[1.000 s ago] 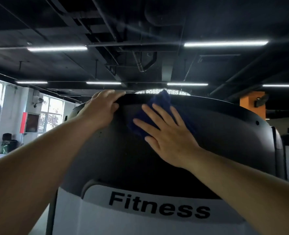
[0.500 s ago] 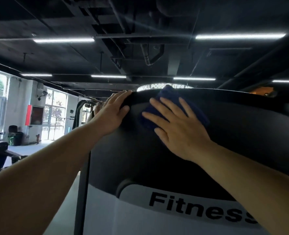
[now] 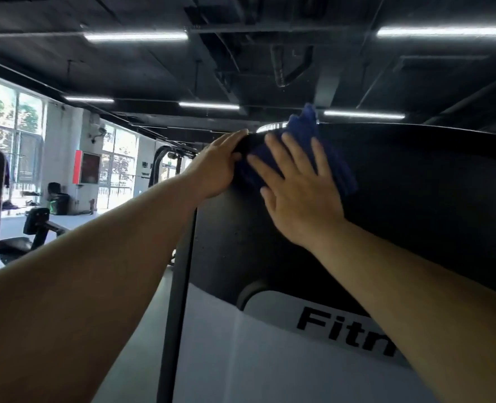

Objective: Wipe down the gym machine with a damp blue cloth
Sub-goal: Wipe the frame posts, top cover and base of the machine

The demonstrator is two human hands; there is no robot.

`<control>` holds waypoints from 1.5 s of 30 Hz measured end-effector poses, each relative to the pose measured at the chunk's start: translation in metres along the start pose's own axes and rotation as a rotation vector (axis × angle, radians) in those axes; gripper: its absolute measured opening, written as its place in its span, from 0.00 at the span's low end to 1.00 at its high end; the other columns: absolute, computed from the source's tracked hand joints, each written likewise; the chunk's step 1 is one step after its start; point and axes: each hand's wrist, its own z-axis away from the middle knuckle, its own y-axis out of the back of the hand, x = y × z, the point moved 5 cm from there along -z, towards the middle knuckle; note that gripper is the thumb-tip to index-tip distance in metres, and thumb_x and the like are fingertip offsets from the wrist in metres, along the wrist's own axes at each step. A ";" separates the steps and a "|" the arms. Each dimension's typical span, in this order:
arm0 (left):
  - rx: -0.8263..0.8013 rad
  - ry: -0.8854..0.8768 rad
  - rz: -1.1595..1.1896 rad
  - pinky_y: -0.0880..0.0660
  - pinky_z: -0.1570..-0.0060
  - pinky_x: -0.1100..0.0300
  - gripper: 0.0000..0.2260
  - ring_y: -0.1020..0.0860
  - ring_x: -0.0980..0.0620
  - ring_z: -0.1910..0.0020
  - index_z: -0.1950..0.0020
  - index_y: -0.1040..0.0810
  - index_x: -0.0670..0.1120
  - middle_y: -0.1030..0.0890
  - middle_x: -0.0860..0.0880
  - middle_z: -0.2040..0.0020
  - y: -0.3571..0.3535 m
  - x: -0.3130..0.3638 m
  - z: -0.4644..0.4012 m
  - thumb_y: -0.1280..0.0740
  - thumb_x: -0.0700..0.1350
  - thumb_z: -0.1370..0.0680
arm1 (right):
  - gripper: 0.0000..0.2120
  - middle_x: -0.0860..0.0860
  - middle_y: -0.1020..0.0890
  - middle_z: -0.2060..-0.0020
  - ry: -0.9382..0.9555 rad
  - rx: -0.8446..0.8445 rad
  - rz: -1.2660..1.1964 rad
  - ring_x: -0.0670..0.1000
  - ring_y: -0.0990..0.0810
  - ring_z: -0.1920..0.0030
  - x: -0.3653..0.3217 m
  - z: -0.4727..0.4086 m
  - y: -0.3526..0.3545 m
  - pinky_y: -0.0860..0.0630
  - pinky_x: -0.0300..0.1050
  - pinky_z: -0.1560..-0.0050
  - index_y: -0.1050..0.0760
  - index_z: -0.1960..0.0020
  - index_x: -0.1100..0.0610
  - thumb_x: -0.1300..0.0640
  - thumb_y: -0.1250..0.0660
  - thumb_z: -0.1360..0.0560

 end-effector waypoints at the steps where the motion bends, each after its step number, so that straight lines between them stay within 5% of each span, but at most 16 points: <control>1: 0.001 0.032 0.021 0.37 0.28 0.50 0.25 0.34 0.45 0.27 0.23 0.37 0.51 0.34 0.46 0.25 -0.003 -0.003 0.003 0.43 0.47 0.21 | 0.26 0.50 0.55 0.20 0.087 -0.046 -0.010 0.53 0.59 0.21 -0.016 0.008 -0.009 0.69 0.56 0.26 0.49 0.20 0.43 0.46 0.51 0.17; 4: -0.015 0.133 0.083 0.37 0.29 0.44 0.26 0.35 0.43 0.28 0.25 0.37 0.61 0.33 0.44 0.27 -0.006 -0.016 0.008 0.45 0.54 0.25 | 0.24 0.49 0.47 0.20 0.327 -0.132 -0.008 0.52 0.50 0.21 -0.027 0.027 -0.021 0.65 0.54 0.25 0.41 0.22 0.44 0.47 0.46 0.18; 6: -0.012 0.150 0.112 0.32 0.32 0.47 0.26 0.30 0.41 0.32 0.23 0.38 0.56 0.30 0.42 0.30 -0.001 -0.021 0.012 0.42 0.50 0.22 | 0.23 0.47 0.45 0.21 0.304 -0.088 -0.023 0.50 0.49 0.21 -0.014 0.019 -0.016 0.64 0.53 0.25 0.39 0.24 0.42 0.46 0.45 0.19; 10: -0.039 0.150 0.009 0.28 0.42 0.55 0.25 0.26 0.43 0.36 0.23 0.37 0.53 0.28 0.45 0.29 0.010 -0.043 0.010 0.40 0.39 0.19 | 0.25 0.48 0.53 0.20 0.053 0.002 -0.014 0.51 0.57 0.21 -0.016 -0.001 -0.010 0.67 0.57 0.25 0.46 0.21 0.43 0.45 0.50 0.18; 13: -0.081 0.075 0.045 0.29 0.52 0.60 0.28 0.25 0.48 0.43 0.25 0.34 0.53 0.26 0.49 0.36 0.014 -0.054 0.006 0.40 0.33 0.21 | 0.25 0.48 0.59 0.20 0.178 -0.115 0.008 0.51 0.63 0.21 -0.047 -0.001 -0.024 0.72 0.55 0.27 0.52 0.20 0.43 0.46 0.54 0.16; 16: -0.113 0.034 0.083 0.27 0.46 0.59 0.30 0.27 0.50 0.38 0.25 0.34 0.55 0.29 0.48 0.33 0.012 -0.067 0.004 0.39 0.32 0.24 | 0.24 0.45 0.56 0.20 0.265 -0.155 0.014 0.49 0.60 0.21 -0.048 -0.011 -0.026 0.71 0.53 0.26 0.48 0.21 0.40 0.44 0.52 0.17; 20: -0.091 0.105 0.188 0.33 0.33 0.57 0.26 0.30 0.47 0.31 0.26 0.32 0.49 0.28 0.46 0.30 0.008 -0.115 0.010 0.39 0.37 0.24 | 0.25 0.46 0.55 0.20 0.041 -0.069 0.068 0.50 0.60 0.21 -0.063 -0.035 -0.032 0.71 0.55 0.26 0.49 0.21 0.42 0.44 0.53 0.17; 24: -0.183 0.132 0.340 0.29 0.42 0.55 0.22 0.26 0.42 0.37 0.24 0.38 0.45 0.24 0.46 0.40 -0.021 -0.142 0.050 0.41 0.42 0.18 | 0.24 0.48 0.54 0.20 0.143 -0.203 0.122 0.51 0.58 0.21 -0.105 -0.013 -0.060 0.69 0.57 0.26 0.47 0.21 0.42 0.46 0.52 0.17; 27: -0.223 0.133 0.527 0.30 0.45 0.71 0.20 0.29 0.52 0.38 0.24 0.41 0.46 0.27 0.46 0.35 -0.036 -0.150 0.064 0.45 0.37 0.16 | 0.23 0.46 0.46 0.21 0.270 -0.255 0.132 0.49 0.49 0.21 -0.100 -0.019 -0.061 0.62 0.54 0.24 0.40 0.23 0.41 0.45 0.47 0.18; 29: -0.241 0.155 0.629 0.30 0.53 0.76 0.19 0.27 0.57 0.46 0.24 0.40 0.41 0.25 0.50 0.42 -0.041 -0.150 0.063 0.47 0.39 0.15 | 0.24 0.45 0.45 0.21 0.108 -0.136 0.146 0.49 0.49 0.21 -0.091 -0.041 -0.056 0.62 0.55 0.23 0.40 0.23 0.42 0.44 0.47 0.18; 32: -0.287 0.331 0.792 0.32 0.62 0.68 0.18 0.27 0.61 0.52 0.24 0.37 0.50 0.25 0.55 0.44 -0.051 -0.149 0.074 0.49 0.48 0.14 | 0.26 0.48 0.47 0.20 -0.099 -0.059 0.170 0.51 0.51 0.21 -0.118 -0.041 -0.067 0.61 0.58 0.23 0.43 0.21 0.44 0.46 0.47 0.19; 37: -0.333 0.346 0.871 0.29 0.63 0.70 0.20 0.26 0.61 0.49 0.23 0.42 0.58 0.27 0.51 0.38 -0.050 -0.156 0.086 0.49 0.51 0.15 | 0.25 0.46 0.44 0.21 0.266 -0.280 0.239 0.50 0.46 0.22 -0.128 -0.010 -0.084 0.56 0.56 0.22 0.41 0.22 0.43 0.47 0.45 0.18; 39: -0.336 0.339 0.871 0.28 0.59 0.71 0.20 0.29 0.64 0.45 0.23 0.42 0.58 0.25 0.48 0.38 -0.049 -0.157 0.087 0.48 0.51 0.15 | 0.24 0.45 0.44 0.21 0.157 -0.188 0.244 0.49 0.47 0.22 -0.114 -0.022 -0.074 0.55 0.57 0.23 0.41 0.23 0.42 0.47 0.46 0.18; 41: -0.325 0.349 0.886 0.27 0.58 0.71 0.20 0.44 0.61 0.41 0.22 0.41 0.58 0.25 0.50 0.38 -0.048 -0.157 0.086 0.48 0.51 0.15 | 0.24 0.46 0.45 0.21 -0.047 -0.087 0.225 0.50 0.49 0.21 -0.118 -0.024 -0.072 0.56 0.59 0.23 0.40 0.23 0.43 0.48 0.45 0.19; 42: -0.318 0.359 0.899 0.27 0.58 0.70 0.21 0.36 0.63 0.51 0.22 0.41 0.58 0.26 0.53 0.37 -0.050 -0.159 0.086 0.47 0.52 0.15 | 0.25 0.47 0.46 0.21 -0.084 -0.084 0.209 0.51 0.49 0.21 -0.130 -0.016 -0.077 0.57 0.59 0.23 0.40 0.22 0.43 0.48 0.44 0.19; 45: -0.275 0.362 0.943 0.25 0.43 0.56 0.21 0.26 0.53 0.36 0.22 0.41 0.61 0.26 0.54 0.32 -0.059 -0.168 0.094 0.45 0.51 0.15 | 0.24 0.48 0.47 0.20 0.134 -0.274 0.198 0.52 0.49 0.21 -0.160 0.023 -0.101 0.58 0.58 0.23 0.40 0.23 0.42 0.49 0.46 0.19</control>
